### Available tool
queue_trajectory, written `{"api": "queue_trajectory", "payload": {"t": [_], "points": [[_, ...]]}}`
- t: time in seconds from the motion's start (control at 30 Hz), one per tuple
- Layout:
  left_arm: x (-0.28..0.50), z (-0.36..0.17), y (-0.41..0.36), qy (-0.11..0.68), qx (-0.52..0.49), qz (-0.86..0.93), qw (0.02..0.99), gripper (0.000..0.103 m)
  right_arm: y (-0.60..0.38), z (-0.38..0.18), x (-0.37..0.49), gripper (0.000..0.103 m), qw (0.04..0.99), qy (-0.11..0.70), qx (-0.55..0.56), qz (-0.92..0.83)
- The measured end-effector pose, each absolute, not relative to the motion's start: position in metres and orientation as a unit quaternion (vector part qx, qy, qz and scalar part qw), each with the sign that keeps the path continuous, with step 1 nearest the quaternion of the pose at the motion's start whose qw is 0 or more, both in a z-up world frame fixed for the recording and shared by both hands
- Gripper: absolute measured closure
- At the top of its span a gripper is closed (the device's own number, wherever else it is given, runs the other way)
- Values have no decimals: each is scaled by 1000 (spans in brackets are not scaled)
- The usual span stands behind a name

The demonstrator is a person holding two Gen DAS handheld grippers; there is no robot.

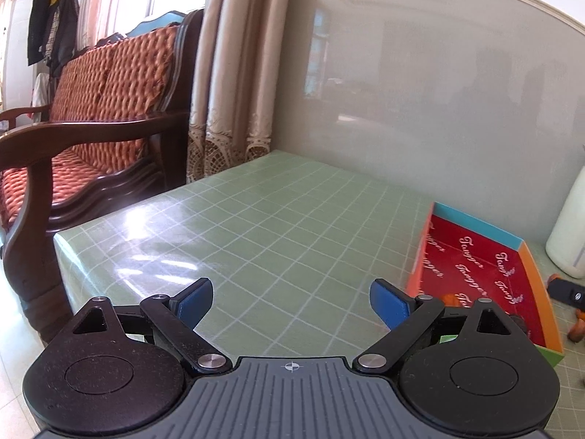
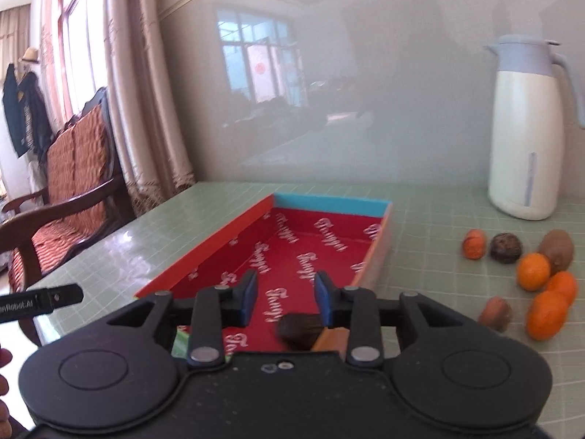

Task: Organize fruits
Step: 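Lower the dark fruit into the red box and open the right gripper, then move the left tool to the small tan round fruit and grasp it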

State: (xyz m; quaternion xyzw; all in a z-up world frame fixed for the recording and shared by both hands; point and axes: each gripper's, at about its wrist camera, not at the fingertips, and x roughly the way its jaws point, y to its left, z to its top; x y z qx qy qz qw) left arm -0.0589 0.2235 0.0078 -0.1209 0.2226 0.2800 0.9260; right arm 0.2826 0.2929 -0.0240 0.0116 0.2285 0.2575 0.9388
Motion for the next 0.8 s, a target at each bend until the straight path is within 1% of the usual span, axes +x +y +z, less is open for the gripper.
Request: {"api": "queue_trajectory", "payload": {"t": [0.03,0.1,0.13,0.23,0.27,0.3,0.37,0.47,0.53,0.6,0.63,0.67,0.7,0.8], "points": [[-57,8,219,223,-118,276,928,11,286,-23,283,66,942,226,14,246],[-53,10,210,223,-112,266,931,11,269,-21,284,58,950,221,20,221],[-51,10,205,223,-108,261,933,11,261,-21,283,56,953,219,22,208],[-43,12,186,222,-94,241,940,11,235,-19,282,44,963,212,22,162],[-40,12,179,222,-88,233,943,11,226,-18,281,38,966,210,24,148],[-38,13,171,222,-81,225,945,11,217,-17,280,35,968,208,27,135],[-34,13,155,221,-70,208,950,11,202,-16,278,35,971,207,30,112],[-28,15,134,219,-57,182,957,11,181,-15,275,19,975,204,40,80],[-25,16,121,217,-47,166,961,11,170,-14,271,18,976,202,41,63],[-24,17,109,214,-36,151,964,11,158,-12,267,10,979,197,42,43],[-23,18,103,212,-31,144,966,11,153,-11,265,9,980,193,44,33],[-22,18,97,211,-27,137,967,11,148,-11,263,4,980,191,45,22],[-20,18,92,211,-24,129,969,11,143,-10,262,1,981,187,45,12],[-16,18,76,209,-12,110,972,11,129,-8,257,0,983,178,42,-18]]}}
